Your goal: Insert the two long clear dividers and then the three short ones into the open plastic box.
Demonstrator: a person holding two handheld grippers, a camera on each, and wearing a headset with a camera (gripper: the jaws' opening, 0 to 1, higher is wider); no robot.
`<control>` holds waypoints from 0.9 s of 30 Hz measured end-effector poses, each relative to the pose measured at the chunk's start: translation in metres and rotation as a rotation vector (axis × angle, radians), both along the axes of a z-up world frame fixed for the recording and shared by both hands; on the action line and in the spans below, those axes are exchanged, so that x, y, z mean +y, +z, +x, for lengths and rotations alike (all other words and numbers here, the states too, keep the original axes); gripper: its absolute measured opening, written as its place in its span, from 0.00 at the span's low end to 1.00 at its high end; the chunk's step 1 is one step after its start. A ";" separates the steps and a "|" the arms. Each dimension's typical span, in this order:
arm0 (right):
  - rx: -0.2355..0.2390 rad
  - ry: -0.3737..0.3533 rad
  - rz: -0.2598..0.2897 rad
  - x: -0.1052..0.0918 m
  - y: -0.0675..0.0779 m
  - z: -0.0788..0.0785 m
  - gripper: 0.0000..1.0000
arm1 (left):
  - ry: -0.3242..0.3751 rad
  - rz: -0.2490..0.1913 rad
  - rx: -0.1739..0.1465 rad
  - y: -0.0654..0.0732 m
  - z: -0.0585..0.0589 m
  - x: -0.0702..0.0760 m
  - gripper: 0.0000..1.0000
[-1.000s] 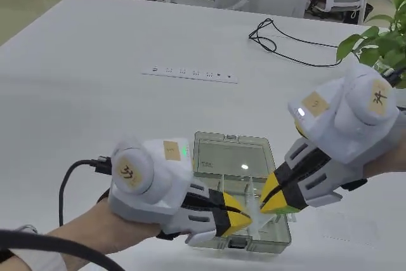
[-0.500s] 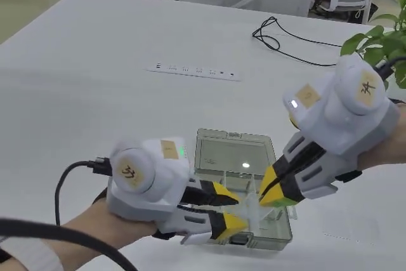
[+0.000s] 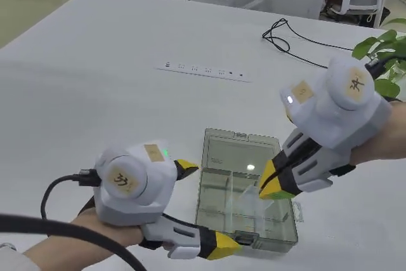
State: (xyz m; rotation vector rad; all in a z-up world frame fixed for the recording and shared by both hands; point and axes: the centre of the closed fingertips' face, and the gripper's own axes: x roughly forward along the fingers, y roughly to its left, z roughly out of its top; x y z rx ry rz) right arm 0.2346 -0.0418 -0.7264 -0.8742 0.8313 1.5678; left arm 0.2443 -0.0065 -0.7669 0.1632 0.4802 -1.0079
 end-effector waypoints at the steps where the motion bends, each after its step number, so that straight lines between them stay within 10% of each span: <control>1: 0.000 -0.008 0.000 0.003 -0.001 0.004 0.02 | 0.011 0.012 0.010 -0.003 -0.001 0.004 0.99; 27: -0.015 -0.024 0.008 0.032 -0.021 0.035 0.02 | 0.079 0.006 0.038 -0.011 -0.007 0.026 0.98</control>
